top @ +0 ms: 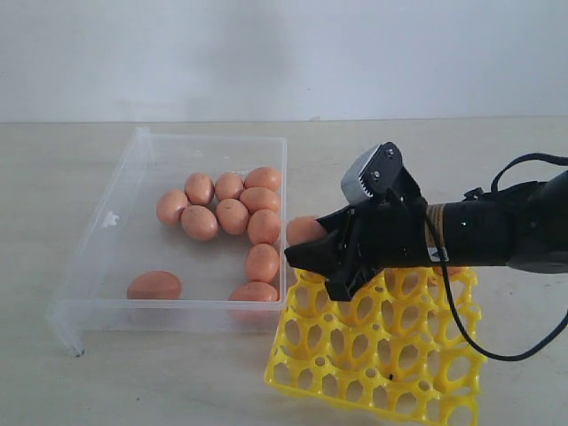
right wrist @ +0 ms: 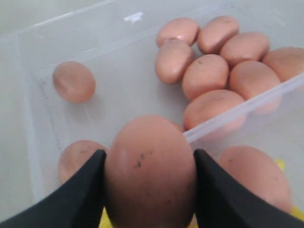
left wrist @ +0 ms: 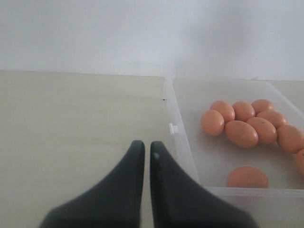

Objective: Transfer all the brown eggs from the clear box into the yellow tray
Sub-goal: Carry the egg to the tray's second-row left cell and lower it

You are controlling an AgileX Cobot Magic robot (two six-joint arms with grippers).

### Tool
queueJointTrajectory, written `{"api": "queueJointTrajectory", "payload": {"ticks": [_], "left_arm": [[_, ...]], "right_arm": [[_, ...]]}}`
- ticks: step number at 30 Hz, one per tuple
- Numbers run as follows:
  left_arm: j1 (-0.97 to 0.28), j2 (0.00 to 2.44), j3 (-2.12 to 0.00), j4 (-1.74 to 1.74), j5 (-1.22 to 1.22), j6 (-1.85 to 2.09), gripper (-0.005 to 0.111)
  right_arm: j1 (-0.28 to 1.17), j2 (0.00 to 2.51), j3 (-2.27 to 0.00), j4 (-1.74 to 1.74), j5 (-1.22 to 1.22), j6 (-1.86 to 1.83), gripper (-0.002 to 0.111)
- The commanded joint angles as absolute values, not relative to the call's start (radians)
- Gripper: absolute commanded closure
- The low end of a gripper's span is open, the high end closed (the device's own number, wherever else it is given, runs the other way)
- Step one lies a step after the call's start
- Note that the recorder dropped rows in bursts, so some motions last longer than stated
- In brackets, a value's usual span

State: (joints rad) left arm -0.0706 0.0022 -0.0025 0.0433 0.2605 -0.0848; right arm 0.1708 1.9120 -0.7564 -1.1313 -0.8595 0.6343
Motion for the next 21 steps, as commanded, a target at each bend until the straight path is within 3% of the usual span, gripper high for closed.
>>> {"api": "queueJointTrajectory", "payload": {"ticks": [1,21], "left_arm": [[-0.067,0.000,0.000,0.041,0.255,-0.083,0.103],[-0.067,0.000,0.000,0.041,0.255,-0.083,0.103]], "right_arm": [[0.173,1.909,-0.761,-1.045,-0.787,0.611,0.108],[0.173,1.909,-0.761,-1.111,-0.780,0.642,0.108]]}}
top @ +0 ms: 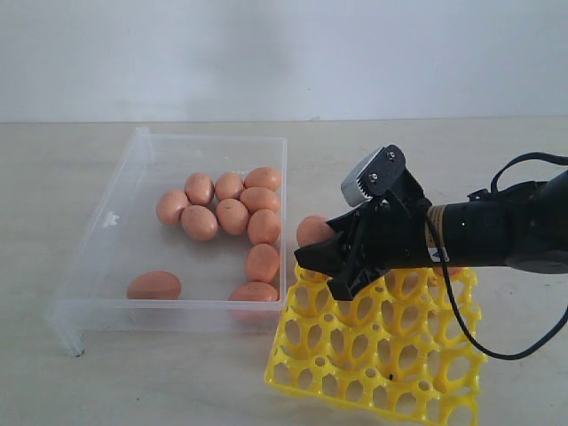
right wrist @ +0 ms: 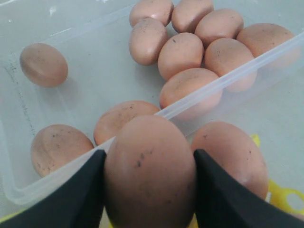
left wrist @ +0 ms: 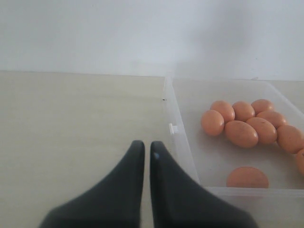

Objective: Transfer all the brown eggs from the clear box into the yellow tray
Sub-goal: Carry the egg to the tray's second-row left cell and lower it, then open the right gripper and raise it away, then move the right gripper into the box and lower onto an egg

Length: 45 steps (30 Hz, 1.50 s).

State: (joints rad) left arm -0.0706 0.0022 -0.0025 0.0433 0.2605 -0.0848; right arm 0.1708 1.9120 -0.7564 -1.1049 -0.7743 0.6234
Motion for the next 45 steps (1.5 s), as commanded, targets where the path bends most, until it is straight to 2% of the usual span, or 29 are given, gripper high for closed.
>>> {"api": "queueJointTrajectory", "payload": {"ticks": [1,3,5,7,16,24,32,35,37,38,39,40,41,43,45], "left_arm": [[-0.067,0.000,0.000,0.041,0.255,-0.083,0.103],[-0.067,0.000,0.000,0.041,0.255,-0.083,0.103],[-0.067,0.000,0.000,0.041,0.255,-0.083,0.103],[-0.067,0.000,0.000,0.041,0.255,-0.083,0.103],[-0.067,0.000,0.000,0.041,0.255,-0.083,0.103],[-0.067,0.000,0.000,0.041,0.255,-0.083,0.103],[-0.067,0.000,0.000,0.041,0.255,-0.083,0.103],[-0.067,0.000,0.000,0.041,0.255,-0.083,0.103],[-0.067,0.000,0.000,0.041,0.255,-0.083,0.103],[-0.067,0.000,0.000,0.041,0.255,-0.083,0.103],[-0.067,0.000,0.000,0.041,0.255,-0.083,0.103],[-0.067,0.000,0.000,0.041,0.255,-0.083,0.103],[-0.067,0.000,0.000,0.041,0.255,-0.083,0.103],[-0.067,0.000,0.000,0.041,0.255,-0.083,0.103],[-0.067,0.000,0.000,0.041,0.255,-0.083,0.103]], "right_arm": [[0.173,1.909,-0.761,-1.111,-0.780,0.644,0.108],[0.173,1.909,-0.761,-1.112,-0.780,0.673,0.099],[0.173,1.909,-0.761,-1.112,-0.780,0.692,0.079],[0.173,1.909,-0.761,-1.112,-0.780,0.694,0.067],[0.173,1.909,-0.761,-1.099,-0.780,0.705,0.048],[0.173,1.909,-0.761,-1.065,-0.790,0.701,0.049],[0.171,1.867,-0.761,-0.849,-1.055,0.670,0.049],[0.171,1.820,-0.761,-0.775,-1.071,0.668,0.049],[0.171,1.760,-0.761,-0.766,-1.063,0.662,0.057],[0.171,1.723,-0.765,-0.793,-1.044,0.662,0.073],[0.171,1.703,-0.773,-0.835,-1.020,0.669,0.083],[0.171,1.666,-0.809,-0.960,-0.961,0.685,0.102],[0.176,1.649,-0.833,-1.030,-0.927,0.719,0.108],[0.217,1.611,-0.917,-1.162,-0.774,0.871,0.108],[0.331,1.597,-1.056,-1.353,-0.527,1.071,0.108]]}}
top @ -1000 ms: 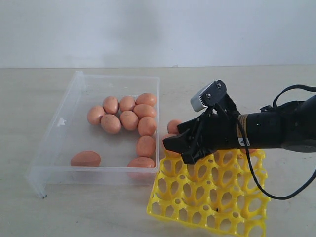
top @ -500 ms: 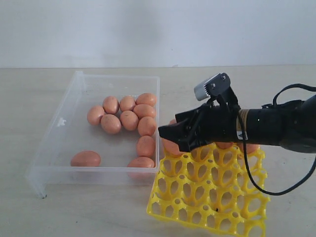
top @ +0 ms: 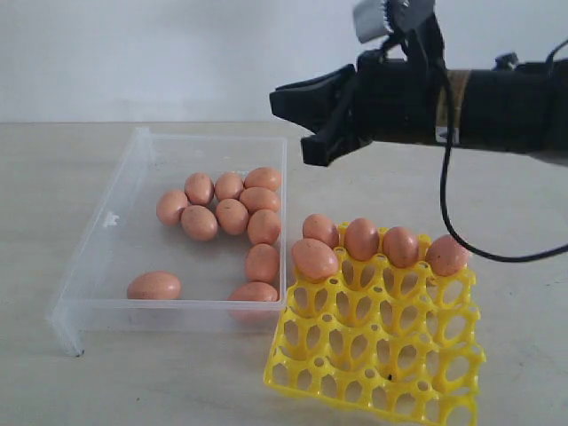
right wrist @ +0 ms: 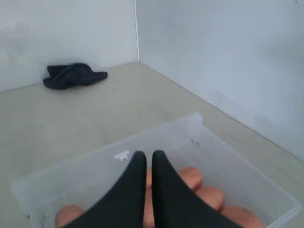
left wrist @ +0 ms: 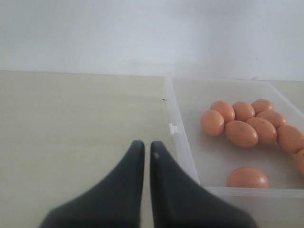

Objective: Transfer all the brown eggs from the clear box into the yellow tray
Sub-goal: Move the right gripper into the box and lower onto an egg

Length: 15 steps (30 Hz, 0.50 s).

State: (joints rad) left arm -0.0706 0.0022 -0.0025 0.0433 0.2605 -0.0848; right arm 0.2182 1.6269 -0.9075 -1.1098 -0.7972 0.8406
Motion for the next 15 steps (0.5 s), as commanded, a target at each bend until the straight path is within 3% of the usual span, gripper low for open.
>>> {"api": "queueJointTrajectory", "payload": {"ticks": [1,3,8,11,15], "left_arm": [[-0.067,0.000,0.000,0.041,0.255,-0.083,0.103],[-0.067,0.000,0.000,0.041,0.255,-0.083,0.103],[-0.067,0.000,0.000,0.041,0.255,-0.083,0.103],[-0.067,0.000,0.000,0.041,0.255,-0.083,0.103],[-0.067,0.000,0.000,0.041,0.255,-0.083,0.103]], "right_arm": [[0.377,1.597,-1.102,-1.465,-0.441,1.158,0.108],[0.491,1.618,-1.184,-1.744,-0.261,1.416,0.108],[0.619,1.738,-1.217,-1.744,0.050,1.400,0.108],[0.662,1.766,-1.212,-1.648,0.372,1.149,0.108],[0.687,1.790,-1.342,-1.066,0.811,0.473,0.108]]}}
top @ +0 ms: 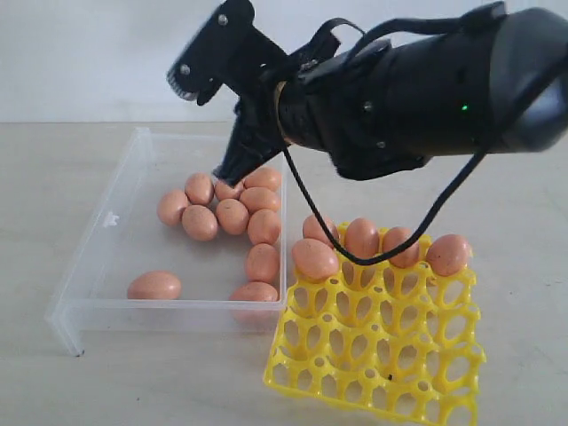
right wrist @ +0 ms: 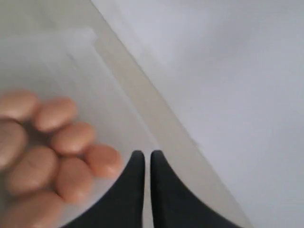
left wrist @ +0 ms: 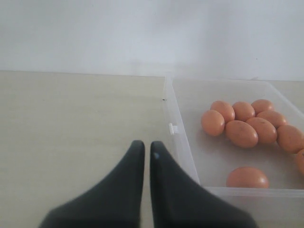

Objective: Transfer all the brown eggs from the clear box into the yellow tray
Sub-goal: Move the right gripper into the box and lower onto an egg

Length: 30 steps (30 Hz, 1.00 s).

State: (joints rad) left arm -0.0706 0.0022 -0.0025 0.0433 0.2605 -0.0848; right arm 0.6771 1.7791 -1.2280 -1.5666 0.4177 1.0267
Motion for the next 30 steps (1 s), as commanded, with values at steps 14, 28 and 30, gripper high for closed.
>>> {"api": "queueJointTrajectory", "payload": {"ticks": [14,28,30], "left_arm": [[-0.067,0.000,0.000,0.041,0.255,-0.083,0.103],[-0.067,0.000,0.000,0.041,0.255,-0.083,0.103],[-0.067,0.000,0.000,0.041,0.255,-0.083,0.103]], "right_arm": [[0.524,2.053,-1.889,0.588,1.221,-0.909,0.108],[0.635,2.246,-1.926,0.486,0.997,-1.103,0.062],[0.648,2.257,-1.926,0.486,0.916,-1.101,0.053]]}}
